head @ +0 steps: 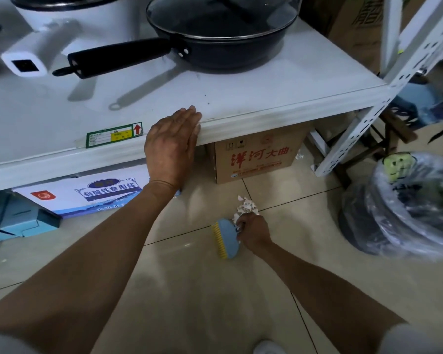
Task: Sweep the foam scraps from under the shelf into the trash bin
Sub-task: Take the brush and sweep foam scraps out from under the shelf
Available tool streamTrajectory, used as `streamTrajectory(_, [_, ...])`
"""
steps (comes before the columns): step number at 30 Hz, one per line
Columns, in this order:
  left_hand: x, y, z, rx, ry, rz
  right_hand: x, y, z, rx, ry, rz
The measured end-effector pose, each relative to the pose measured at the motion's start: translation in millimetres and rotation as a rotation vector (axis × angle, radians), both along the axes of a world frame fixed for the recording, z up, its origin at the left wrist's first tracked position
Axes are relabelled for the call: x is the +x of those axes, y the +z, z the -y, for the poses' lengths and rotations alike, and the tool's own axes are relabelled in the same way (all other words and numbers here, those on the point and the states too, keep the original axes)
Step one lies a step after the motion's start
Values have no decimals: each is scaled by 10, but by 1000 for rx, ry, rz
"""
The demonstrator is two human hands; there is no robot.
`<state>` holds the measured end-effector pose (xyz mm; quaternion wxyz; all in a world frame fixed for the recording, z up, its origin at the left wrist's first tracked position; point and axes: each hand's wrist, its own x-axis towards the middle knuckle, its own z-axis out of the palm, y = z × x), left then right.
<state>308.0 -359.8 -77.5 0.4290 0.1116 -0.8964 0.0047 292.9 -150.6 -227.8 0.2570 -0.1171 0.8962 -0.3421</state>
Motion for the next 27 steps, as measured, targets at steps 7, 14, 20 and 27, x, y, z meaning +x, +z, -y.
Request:
streamTrajectory(7, [-23,-34,10,-33,-4,-27,-445,135,-402,206,-91,-89])
streamTrajectory(14, [-40,-41,-32,-5,8,-62,-679,256,-90,42,-223,-11])
streamTrajectory(20, [-37,-57,-15,-25,6,-54,-824,61,199,24,-529,55])
streamTrajectory(27, [-2,-13,-74,1,21,-10,-785,35,-221,54,-668,113])
